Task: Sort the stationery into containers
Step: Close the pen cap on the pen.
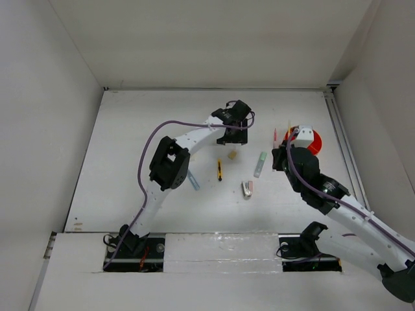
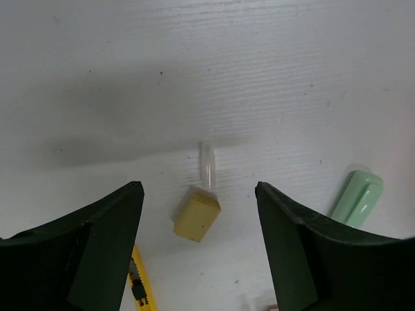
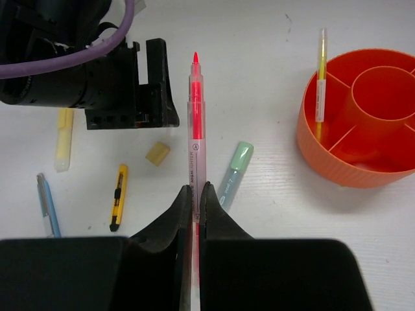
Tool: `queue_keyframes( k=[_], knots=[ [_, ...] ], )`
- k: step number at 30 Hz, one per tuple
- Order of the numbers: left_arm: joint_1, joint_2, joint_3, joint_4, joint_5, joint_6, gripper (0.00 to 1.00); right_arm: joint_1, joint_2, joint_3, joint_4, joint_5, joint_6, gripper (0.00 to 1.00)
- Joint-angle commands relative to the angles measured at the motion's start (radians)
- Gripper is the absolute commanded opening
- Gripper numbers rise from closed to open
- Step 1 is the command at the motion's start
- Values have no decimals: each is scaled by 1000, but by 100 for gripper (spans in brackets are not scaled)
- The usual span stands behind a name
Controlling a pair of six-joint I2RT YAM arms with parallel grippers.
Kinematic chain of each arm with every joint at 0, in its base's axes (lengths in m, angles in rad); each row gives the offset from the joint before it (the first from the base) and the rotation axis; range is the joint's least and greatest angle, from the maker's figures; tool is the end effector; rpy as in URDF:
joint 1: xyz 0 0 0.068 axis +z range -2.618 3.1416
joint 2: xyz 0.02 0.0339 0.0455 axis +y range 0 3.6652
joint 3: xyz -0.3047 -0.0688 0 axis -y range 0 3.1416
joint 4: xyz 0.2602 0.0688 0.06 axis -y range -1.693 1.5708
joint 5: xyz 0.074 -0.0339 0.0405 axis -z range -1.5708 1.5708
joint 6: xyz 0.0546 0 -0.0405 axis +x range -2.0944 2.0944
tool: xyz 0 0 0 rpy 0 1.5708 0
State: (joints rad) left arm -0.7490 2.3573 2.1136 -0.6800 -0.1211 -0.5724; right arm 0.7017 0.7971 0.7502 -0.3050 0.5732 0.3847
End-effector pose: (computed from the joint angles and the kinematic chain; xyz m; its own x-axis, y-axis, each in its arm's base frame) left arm 0.4292 -0.3901 0.2219 -0.8284 0.0360 -0.5590 0.2069 0.9471 -0.2455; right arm 0.1584 0.0951 0.3379 -0.3016 0.1579 -0.9403 -0.0435 0.9829 0.1790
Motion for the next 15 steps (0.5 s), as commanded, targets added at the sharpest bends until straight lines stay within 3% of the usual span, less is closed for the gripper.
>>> queue_keyframes(
  k=[1, 15],
  knots=[
    [-1, 23, 25, -38, -26, 17, 65, 9, -4, -6, 70, -27, -13, 0],
    [-10, 89, 45, -78, -95, 16, 50, -21, -33, -34, 79, -45, -23, 0]
  ],
)
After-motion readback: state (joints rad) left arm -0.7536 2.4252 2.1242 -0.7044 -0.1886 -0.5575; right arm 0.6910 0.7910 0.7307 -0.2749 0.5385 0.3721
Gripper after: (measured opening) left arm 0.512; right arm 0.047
